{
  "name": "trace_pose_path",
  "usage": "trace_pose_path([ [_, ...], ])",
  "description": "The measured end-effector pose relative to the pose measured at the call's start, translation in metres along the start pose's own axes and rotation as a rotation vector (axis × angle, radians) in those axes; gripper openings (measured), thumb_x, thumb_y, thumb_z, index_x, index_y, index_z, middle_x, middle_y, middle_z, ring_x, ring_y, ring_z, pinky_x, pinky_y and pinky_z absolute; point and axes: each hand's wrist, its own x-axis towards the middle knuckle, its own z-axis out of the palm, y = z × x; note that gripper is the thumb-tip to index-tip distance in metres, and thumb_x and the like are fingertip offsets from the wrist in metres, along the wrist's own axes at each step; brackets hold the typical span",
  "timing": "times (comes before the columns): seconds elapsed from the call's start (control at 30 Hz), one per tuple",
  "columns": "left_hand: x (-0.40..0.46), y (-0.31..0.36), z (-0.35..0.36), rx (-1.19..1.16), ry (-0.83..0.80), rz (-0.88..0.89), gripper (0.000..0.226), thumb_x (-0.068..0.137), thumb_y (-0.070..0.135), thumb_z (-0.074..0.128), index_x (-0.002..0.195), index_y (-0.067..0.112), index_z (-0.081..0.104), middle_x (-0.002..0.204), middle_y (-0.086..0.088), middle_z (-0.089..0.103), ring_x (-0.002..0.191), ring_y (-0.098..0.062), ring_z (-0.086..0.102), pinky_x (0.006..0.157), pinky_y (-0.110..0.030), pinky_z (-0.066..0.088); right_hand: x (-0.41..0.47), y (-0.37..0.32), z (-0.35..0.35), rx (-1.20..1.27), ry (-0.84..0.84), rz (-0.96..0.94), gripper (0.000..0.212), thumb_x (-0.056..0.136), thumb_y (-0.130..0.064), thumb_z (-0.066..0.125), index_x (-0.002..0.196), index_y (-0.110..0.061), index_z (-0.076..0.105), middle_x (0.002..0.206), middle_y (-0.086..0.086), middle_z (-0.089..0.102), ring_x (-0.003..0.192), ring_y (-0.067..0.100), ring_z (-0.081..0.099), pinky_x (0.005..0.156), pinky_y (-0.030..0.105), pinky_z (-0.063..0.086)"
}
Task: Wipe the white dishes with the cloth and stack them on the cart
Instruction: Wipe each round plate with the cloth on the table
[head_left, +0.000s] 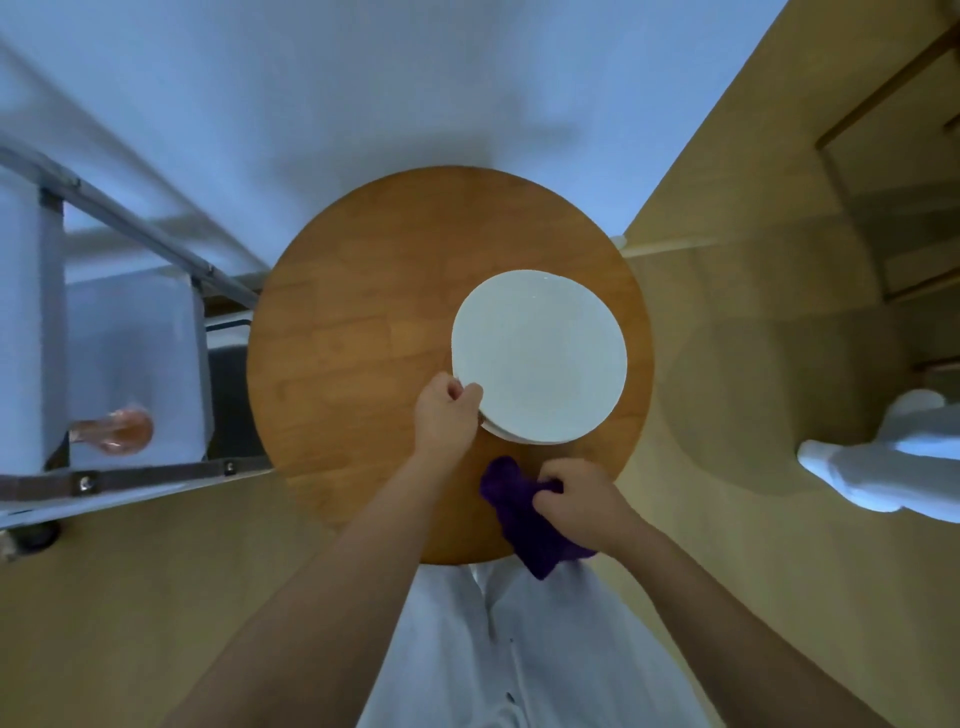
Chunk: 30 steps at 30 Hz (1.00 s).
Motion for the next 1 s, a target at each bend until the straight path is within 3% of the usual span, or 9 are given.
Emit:
trace_pose_path([
  [0.2,-0.001,0.008,0.012,-0.472,0.089,-0.259,0.004,0.096,0.018,0.046,0.098,0.017,0.042,0.089,0.000,0.051,0.079,-0.015,0.050,0.072,-0.032,0.045,-0.036,-0.038,-0.037,0.520,0.240,-0.025,0.006,0.053,-0.018,0.042,0.057,-0.013,0.044,0.057,-0.009,0.045,0.057,0.008,0.043,0.055,0.025,0.033],
  [0.4,-0.006,0.022,0.021,-0.527,0.076,-0.213,0.036,0.103,0.034,0.031,0.129,0.016,0.048,0.116,-0.002,0.059,0.105,-0.022,0.059,0.092,-0.041,0.052,-0.046,-0.052,-0.047,0.833,0.382,0.041,0.023,0.051,-0.015,0.044,0.072,-0.009,0.053,0.071,0.007,0.051,0.074,0.025,0.048,0.068,0.035,0.038],
  [0.47,-0.006,0.022,0.018,-0.557,0.097,-0.220,0.037,0.104,0.035,0.030,0.130,0.016,0.047,0.116,-0.002,0.058,0.101,-0.019,0.058,0.085,-0.037,0.052,-0.051,-0.054,-0.049,0.869,0.488,0.012,0.004,0.063,-0.011,0.047,0.064,-0.014,0.050,0.064,0.005,0.048,0.070,0.025,0.046,0.062,0.034,0.037],
  [0.57,-0.009,0.019,0.005,-0.584,0.116,-0.227,0.035,0.104,0.038,0.030,0.128,0.020,0.047,0.105,0.004,0.057,0.090,-0.012,0.057,0.073,-0.030,0.050,-0.058,-0.053,-0.053,0.838,0.626,-0.072,0.024,0.079,-0.003,0.049,0.065,-0.021,0.056,0.066,0.003,0.055,0.065,0.021,0.052,0.057,0.034,0.043],
  [0.73,-0.028,0.021,-0.029,-0.673,0.070,-0.230,0.026,0.101,0.047,0.033,0.119,0.034,0.047,0.099,0.011,0.058,0.091,-0.011,0.059,0.066,-0.030,0.054,-0.053,-0.068,-0.060,0.769,0.705,-0.070,0.012,0.088,-0.028,0.054,0.085,-0.037,0.061,0.078,-0.013,0.068,0.077,0.007,0.066,0.059,0.026,0.051],
  [0.8,-0.038,0.027,-0.041,-0.688,0.042,-0.195,0.024,0.101,0.049,0.033,0.116,0.038,0.046,0.100,0.012,0.059,0.092,-0.011,0.060,0.059,-0.027,0.055,-0.042,-0.079,-0.059,0.690,0.571,-0.029,0.020,0.091,-0.041,0.051,0.109,-0.037,0.056,0.099,-0.012,0.065,0.099,0.013,0.061,0.078,0.034,0.053],
  [0.87,-0.048,0.036,-0.052,-0.686,0.030,-0.127,0.021,0.100,0.050,0.032,0.112,0.040,0.046,0.099,0.014,0.059,0.091,-0.009,0.060,0.051,-0.020,0.052,-0.031,-0.094,-0.052,0.309,0.478,0.009,0.057,0.090,-0.050,0.047,0.140,-0.028,0.031,0.133,-0.005,0.049,0.123,0.020,0.045,0.100,0.045,0.042],
  [0.93,-0.056,0.042,-0.063,-0.677,0.024,-0.064,0.020,0.099,0.052,0.032,0.104,0.043,0.050,0.098,0.014,0.060,0.090,-0.009,0.061,0.049,-0.018,0.052,-0.021,-0.100,-0.038,-0.203,0.585,0.040,0.074,0.091,-0.055,0.041,0.149,-0.022,0.009,0.152,0.000,0.024,0.139,0.026,0.019,0.112,0.049,0.022],
  [1.0,-0.063,0.046,-0.074,-0.691,0.013,-0.033,0.020,0.099,0.052,0.033,0.095,0.046,0.052,0.098,0.013,0.061,0.091,-0.010,0.062,0.052,-0.021,0.054,-0.016,-0.107,-0.023,-0.468,0.742,0.045,0.076,0.092,-0.057,0.031,0.149,-0.018,0.001,0.158,0.003,0.008,0.143,0.028,0.002,0.113,0.048,0.010],
])
